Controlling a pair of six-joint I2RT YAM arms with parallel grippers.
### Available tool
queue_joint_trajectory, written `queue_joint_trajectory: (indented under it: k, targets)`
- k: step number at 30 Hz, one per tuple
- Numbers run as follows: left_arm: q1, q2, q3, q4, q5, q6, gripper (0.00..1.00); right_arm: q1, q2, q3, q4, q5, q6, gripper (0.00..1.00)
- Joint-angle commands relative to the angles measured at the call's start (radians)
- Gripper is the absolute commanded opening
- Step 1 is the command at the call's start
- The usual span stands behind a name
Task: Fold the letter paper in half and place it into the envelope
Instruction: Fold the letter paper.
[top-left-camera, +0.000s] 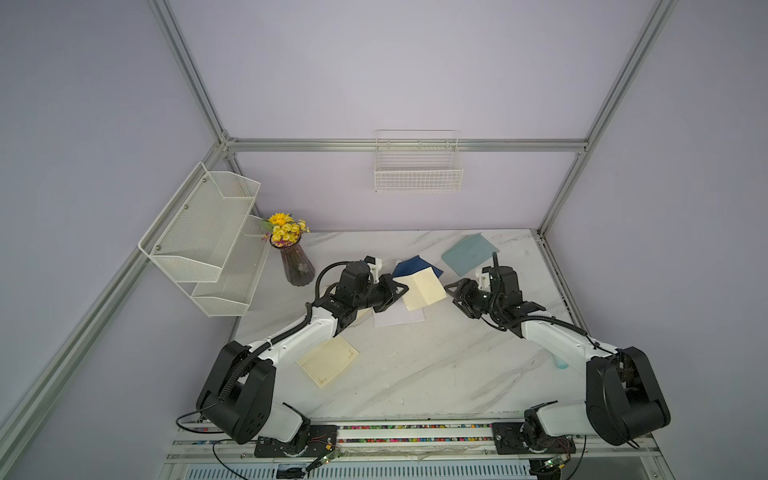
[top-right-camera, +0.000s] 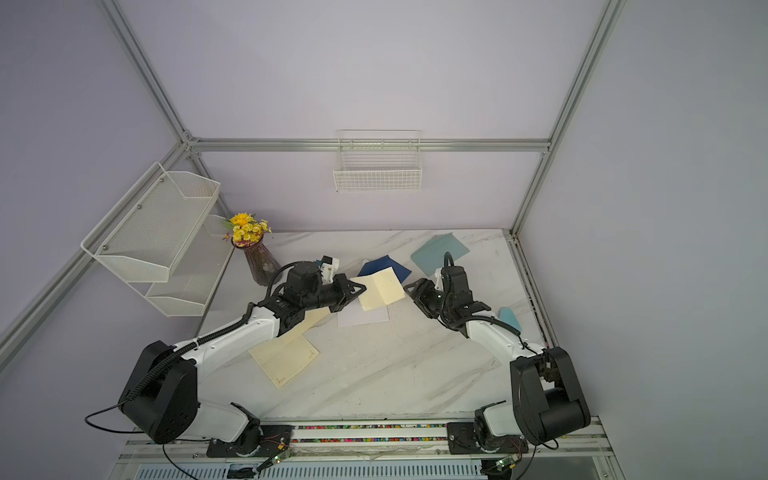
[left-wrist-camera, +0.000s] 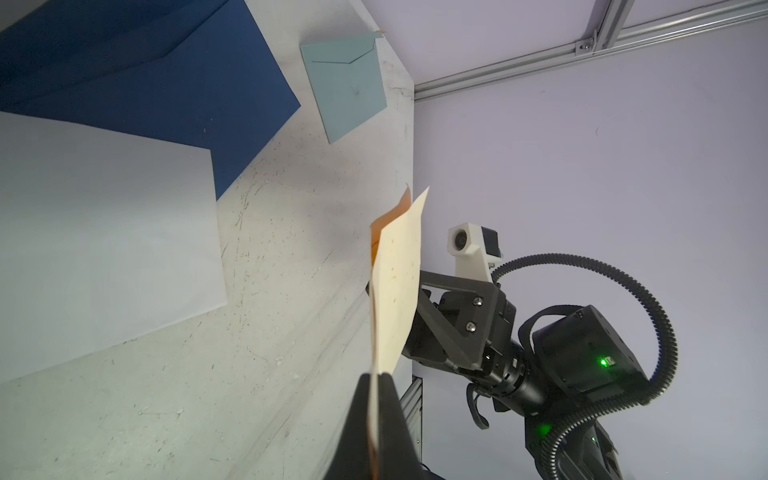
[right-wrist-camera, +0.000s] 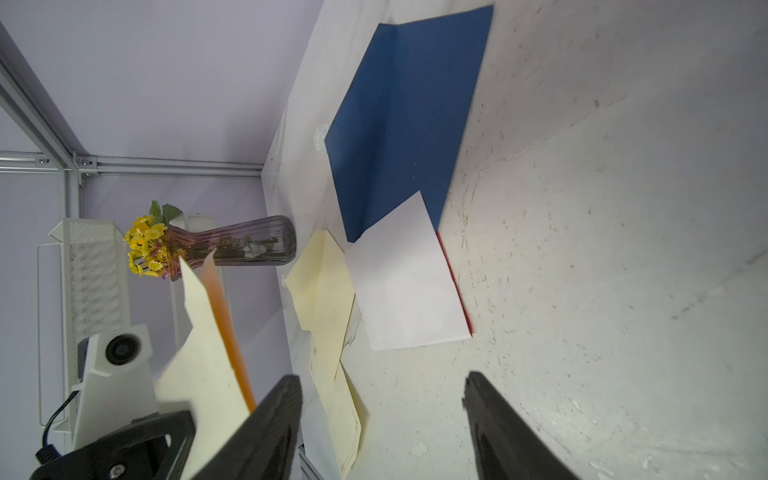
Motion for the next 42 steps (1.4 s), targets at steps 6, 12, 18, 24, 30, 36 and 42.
queue_joint_trajectory:
  k: [6,12,18,24,30,36,42]
  targets:
    - [0.007,0.052,0.003,0.12,0.011,-0.02,0.0,0.001,-0.012,0.001,0.123,-0.089,0.129,0.67]
    - [0.007,0.09,0.033,0.133,0.012,-0.026,0.0,0.001,-0.008,0.007,0.132,-0.108,0.16,0.67]
    - [0.007,0.111,0.056,0.136,0.012,-0.022,0.0,0.002,0.012,0.019,0.141,-0.129,0.177,0.68]
    - [0.006,0.142,0.069,0.154,-0.008,-0.008,0.0,0.013,0.03,-0.035,0.277,-0.138,0.319,0.7]
    - [0.007,0.189,0.059,0.255,-0.036,-0.036,0.0,0.047,0.034,-0.042,0.334,-0.112,0.394,0.72]
    - [0.006,0.253,0.044,0.416,-0.069,-0.122,0.0,0.09,0.065,-0.043,0.387,-0.076,0.461,0.73]
    - [0.005,0.293,0.053,0.496,-0.079,-0.174,0.0,0.096,0.095,-0.048,0.441,-0.057,0.484,0.74]
